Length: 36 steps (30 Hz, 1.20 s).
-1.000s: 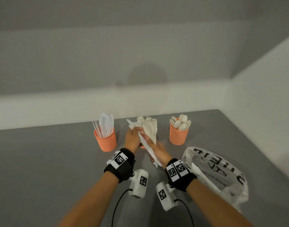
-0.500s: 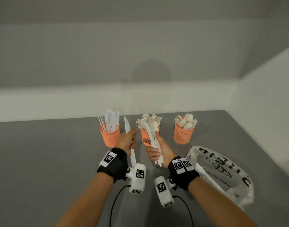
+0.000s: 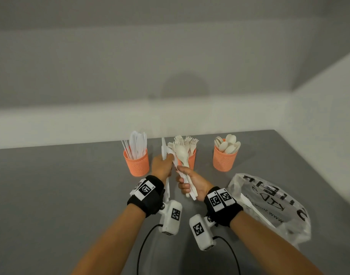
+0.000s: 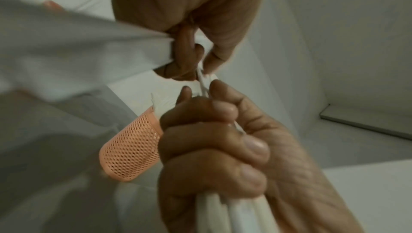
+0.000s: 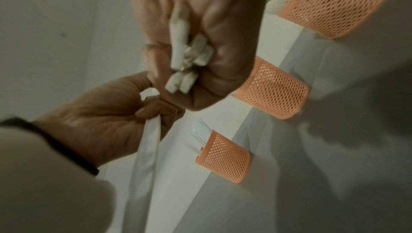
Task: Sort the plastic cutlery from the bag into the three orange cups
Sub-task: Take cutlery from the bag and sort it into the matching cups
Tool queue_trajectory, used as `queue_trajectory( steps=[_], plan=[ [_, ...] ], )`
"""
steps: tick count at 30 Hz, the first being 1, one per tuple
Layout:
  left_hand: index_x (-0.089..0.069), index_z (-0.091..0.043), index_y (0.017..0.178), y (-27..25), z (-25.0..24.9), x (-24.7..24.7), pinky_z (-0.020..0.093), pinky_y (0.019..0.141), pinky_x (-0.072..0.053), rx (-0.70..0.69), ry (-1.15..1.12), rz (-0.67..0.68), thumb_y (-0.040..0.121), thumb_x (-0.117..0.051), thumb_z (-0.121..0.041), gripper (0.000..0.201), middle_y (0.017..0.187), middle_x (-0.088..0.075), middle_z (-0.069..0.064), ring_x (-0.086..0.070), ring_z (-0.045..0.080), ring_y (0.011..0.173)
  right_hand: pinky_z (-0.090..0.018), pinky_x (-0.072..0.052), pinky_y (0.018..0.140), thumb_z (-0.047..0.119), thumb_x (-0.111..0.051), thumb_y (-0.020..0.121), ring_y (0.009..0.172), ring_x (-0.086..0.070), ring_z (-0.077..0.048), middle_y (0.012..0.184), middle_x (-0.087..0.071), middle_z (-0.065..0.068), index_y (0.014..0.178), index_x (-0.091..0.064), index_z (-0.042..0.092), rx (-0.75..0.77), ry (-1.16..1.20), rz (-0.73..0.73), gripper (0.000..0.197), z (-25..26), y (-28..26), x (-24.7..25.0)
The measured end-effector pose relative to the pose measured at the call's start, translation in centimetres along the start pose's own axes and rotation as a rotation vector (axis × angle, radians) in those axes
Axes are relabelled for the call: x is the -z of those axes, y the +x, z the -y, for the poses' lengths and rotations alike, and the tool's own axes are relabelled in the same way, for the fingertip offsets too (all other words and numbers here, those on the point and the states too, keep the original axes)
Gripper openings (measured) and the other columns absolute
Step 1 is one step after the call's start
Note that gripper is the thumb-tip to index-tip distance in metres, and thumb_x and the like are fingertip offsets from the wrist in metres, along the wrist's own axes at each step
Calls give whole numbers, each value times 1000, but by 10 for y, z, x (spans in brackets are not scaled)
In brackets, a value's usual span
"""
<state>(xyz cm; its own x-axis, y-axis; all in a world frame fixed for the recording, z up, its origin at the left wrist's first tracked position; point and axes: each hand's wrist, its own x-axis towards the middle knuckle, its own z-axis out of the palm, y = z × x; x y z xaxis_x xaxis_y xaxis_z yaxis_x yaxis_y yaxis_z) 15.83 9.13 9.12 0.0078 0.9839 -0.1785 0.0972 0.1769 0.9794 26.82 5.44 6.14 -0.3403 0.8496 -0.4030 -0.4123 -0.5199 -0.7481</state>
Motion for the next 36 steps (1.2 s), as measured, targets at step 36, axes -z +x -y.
queue_trajectory(
  steps=[36],
  plan=[
    [-42,-8,56,143,-3,91,15,46,-42,-338,8,-393,92,-56,-25,42,53,-47,11,-49,13,41,-16,-21,32,18,-42,96,33,-21,-4,49,-28,5,100,-53,16,94,-281,-202,12,31,21,25]
  ],
)
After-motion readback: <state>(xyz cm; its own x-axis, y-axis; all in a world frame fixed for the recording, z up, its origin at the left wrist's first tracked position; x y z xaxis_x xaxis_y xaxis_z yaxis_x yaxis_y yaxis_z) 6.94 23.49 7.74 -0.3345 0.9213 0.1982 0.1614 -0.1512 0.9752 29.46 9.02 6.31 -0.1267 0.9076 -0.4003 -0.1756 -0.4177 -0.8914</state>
